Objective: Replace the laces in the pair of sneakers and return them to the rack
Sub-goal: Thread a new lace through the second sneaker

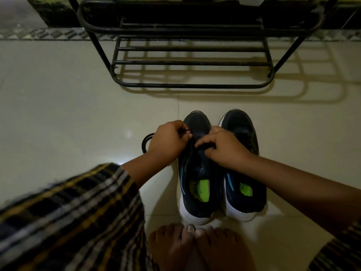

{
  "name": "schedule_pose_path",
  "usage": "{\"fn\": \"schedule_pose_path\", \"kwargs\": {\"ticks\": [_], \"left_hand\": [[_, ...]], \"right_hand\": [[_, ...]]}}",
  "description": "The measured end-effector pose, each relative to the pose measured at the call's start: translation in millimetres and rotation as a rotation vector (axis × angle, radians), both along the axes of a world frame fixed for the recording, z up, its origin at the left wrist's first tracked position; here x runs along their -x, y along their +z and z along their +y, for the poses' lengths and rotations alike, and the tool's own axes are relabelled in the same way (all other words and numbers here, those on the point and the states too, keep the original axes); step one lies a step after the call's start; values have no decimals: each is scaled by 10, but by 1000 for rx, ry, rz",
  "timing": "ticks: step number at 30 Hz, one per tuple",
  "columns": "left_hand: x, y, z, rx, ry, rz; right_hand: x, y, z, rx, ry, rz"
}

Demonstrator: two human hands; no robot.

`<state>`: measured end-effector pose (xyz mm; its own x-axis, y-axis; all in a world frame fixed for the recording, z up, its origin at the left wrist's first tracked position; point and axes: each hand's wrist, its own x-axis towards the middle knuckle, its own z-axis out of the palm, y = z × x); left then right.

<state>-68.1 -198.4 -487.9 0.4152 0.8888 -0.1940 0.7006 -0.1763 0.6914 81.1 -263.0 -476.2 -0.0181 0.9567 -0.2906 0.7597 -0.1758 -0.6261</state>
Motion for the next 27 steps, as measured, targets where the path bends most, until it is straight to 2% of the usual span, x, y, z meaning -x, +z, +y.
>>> {"fn": "schedule_pose_path", "kwargs": {"ticks": [12,16,21,23,27], "left_hand": [[74,64,-112,-3,-4,10],[50,166,-132,114,-30,35],[68,195,-86,167,-13,68],[90,169,-102,191,27,22],[114,98,-139,372,179,-177]], "right_hand": [[3,-11,-21,7,-10,11],[-15,-15,-18,-1,-17,16],[-34,3,-15,28,-38,47],[-38,-4,-18,35,-53,55],[-36,-15,-15,39,-84,74]]}}
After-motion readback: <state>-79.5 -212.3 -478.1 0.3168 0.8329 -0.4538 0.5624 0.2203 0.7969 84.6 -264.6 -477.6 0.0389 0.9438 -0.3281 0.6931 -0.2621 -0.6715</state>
